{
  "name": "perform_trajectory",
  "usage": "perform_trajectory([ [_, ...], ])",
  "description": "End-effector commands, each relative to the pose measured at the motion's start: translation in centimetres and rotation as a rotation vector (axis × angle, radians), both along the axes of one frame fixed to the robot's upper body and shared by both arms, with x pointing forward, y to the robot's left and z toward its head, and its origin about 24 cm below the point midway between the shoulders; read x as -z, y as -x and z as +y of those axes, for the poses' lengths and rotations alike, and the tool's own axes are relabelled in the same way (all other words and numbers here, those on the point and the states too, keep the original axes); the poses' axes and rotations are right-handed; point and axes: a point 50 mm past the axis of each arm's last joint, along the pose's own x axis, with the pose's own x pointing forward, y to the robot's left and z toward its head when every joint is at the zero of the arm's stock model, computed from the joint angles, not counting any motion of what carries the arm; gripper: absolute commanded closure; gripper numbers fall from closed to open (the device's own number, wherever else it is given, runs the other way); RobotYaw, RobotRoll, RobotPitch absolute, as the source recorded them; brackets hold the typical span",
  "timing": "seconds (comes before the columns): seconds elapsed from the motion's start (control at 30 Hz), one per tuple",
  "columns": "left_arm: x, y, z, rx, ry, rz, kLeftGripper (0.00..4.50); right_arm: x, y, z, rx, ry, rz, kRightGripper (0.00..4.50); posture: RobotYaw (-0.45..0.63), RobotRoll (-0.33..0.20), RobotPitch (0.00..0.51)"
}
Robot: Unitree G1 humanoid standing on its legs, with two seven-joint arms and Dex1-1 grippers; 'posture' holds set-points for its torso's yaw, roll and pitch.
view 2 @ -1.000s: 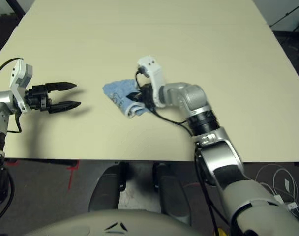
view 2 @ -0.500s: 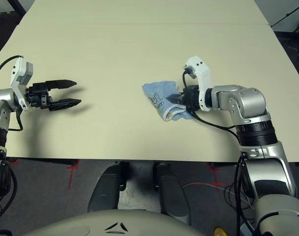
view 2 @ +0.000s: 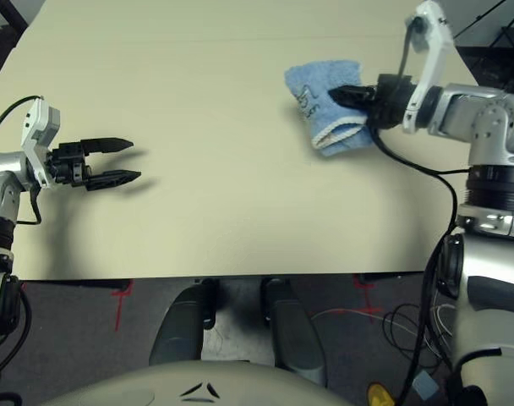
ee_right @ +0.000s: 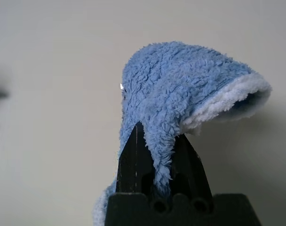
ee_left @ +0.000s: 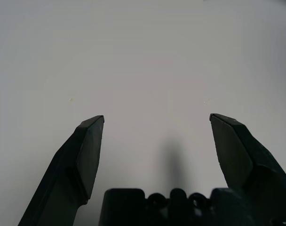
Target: Wipe the water off the table with a rag.
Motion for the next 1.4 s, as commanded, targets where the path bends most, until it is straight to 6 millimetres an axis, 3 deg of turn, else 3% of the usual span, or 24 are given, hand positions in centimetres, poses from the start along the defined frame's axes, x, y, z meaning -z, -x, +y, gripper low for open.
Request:
perform_trajectory([
  [0.03,0.0,-0.1,-0.1,0.014,-0.012,0.003,0.00,1.1,-0.3,-1.3,0.040,0.073,0.021,4.45,0.12,0.000,0.224],
  [0.2,0.0,0.0,-0.1,0.012,-0.011,0.002,0.00,4.2,-1.0,-2.4,0.133,0.127,0.094,4.45,0.12,0.000,0.231],
  [0.23,0.0,0.0,-0.1,0.012,-0.011,0.003,0.00,4.7,-1.1,-2.7,0.157,0.147,0.104,4.27,0.12,0.000,0.232],
  [0.33,0.0,0.1,0.0,0.007,-0.011,0.002,0.00,5.8,-1.4,-3.1,0.209,0.188,0.115,3.47,0.12,0.000,0.234],
  [0.4,0.0,0.2,0.1,-0.008,0.001,0.000,0.00,5.4,-1.8,-3.5,0.239,0.232,0.057,2.76,0.13,0.000,0.236],
  [0.53,-0.2,0.2,0.4,-0.041,0.032,-0.006,0.00,4.0,-2.0,-4.5,0.273,0.347,-0.068,1.30,0.13,0.000,0.237],
  [0.63,-0.7,-0.1,0.7,-0.108,0.111,-0.029,0.00,2.0,-2.1,-5.7,0.368,0.317,-0.166,0.09,0.13,0.000,0.236],
  [0.73,-1.2,-0.6,1.0,-0.211,0.221,-0.074,0.00,0.5,-2.2,-6.1,0.420,0.192,-0.276,0.03,0.12,0.000,0.234],
  [0.83,-1.6,-1.1,1.9,-0.362,0.314,-0.151,0.00,0.4,-1.9,-6.4,0.417,0.222,-0.366,0.03,0.12,0.000,0.230],
  [1.1,-2.3,-1.7,5.7,-0.811,0.457,-0.307,0.00,2.6,-0.7,-8.7,0.579,0.091,-0.483,0.03,0.14,0.000,0.229],
  [1.4,-1.4,-1.4,8.4,-1.114,0.458,-0.350,0.00,5.0,0.0,-9.4,0.679,0.057,-0.519,0.03,0.15,0.000,0.230],
])
